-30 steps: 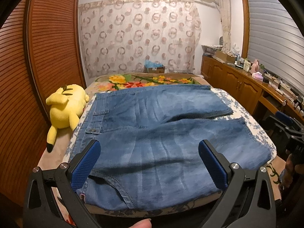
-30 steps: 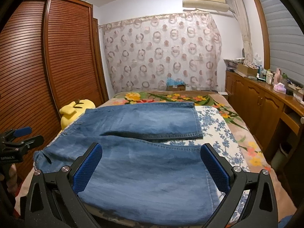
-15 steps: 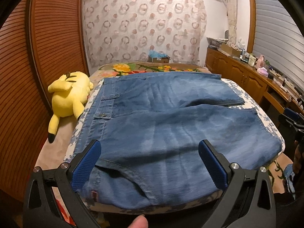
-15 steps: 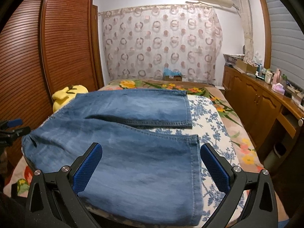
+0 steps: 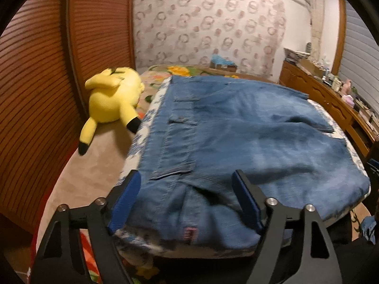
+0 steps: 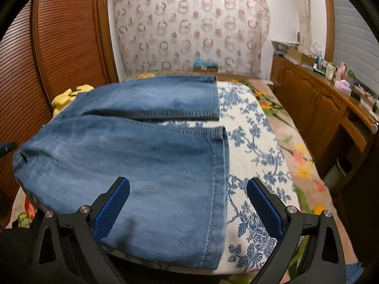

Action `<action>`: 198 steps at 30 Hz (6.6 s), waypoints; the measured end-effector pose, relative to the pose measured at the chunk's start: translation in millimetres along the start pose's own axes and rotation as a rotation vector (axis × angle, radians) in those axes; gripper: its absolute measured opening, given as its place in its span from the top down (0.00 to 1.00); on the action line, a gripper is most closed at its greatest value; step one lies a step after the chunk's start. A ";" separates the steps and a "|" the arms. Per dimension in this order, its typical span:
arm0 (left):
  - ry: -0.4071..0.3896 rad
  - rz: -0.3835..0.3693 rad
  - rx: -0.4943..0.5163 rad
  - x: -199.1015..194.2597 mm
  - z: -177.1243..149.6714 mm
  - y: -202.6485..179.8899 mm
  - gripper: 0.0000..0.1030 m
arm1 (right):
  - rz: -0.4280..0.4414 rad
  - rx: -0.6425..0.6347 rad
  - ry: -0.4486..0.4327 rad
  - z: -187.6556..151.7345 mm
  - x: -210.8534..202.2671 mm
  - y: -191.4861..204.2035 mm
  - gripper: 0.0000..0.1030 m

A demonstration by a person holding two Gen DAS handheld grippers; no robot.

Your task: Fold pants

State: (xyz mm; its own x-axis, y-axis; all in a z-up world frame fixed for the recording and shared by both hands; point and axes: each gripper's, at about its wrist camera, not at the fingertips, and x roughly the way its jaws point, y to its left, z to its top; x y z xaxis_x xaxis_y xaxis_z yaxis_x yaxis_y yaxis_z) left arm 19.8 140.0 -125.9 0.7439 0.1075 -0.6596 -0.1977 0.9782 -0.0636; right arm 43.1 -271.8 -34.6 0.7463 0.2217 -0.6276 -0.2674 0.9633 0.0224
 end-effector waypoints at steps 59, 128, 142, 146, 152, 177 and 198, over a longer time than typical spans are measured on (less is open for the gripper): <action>-0.214 -0.069 0.031 -20.8 68.0 -9.7 0.89 | 0.137 -0.116 -0.113 67.0 -36.2 1.1 0.94; 0.063 -0.100 0.095 172.2 208.8 -49.3 0.46 | 0.046 -0.038 0.108 214.7 173.3 -21.8 0.70; 0.085 -0.158 0.135 179.9 189.0 -80.8 0.22 | 0.044 -0.038 0.091 212.3 146.7 -38.7 0.36; 0.092 -0.155 0.153 182.1 187.7 -86.0 0.22 | 0.103 -0.072 0.065 215.4 147.4 -18.5 0.36; 0.101 -0.154 0.168 181.9 185.6 -91.0 0.22 | 0.227 -0.128 0.069 219.2 170.1 19.3 0.36; 0.107 -0.145 0.168 180.5 182.4 -81.5 0.22 | 0.318 -0.424 0.168 262.7 238.2 106.2 0.91; 0.092 -0.089 0.121 180.5 186.2 -54.3 0.22 | 0.253 -0.306 0.111 272.5 258.9 92.3 0.52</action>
State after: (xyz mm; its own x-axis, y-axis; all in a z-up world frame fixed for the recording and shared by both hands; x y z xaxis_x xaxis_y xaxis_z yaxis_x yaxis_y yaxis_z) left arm 283.7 139.3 -102.1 0.6926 0.0083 -0.7213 -0.0510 0.9980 -0.0376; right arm 377.8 -84.3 17.1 0.5683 0.4118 -0.7123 -0.6152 0.7876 -0.0355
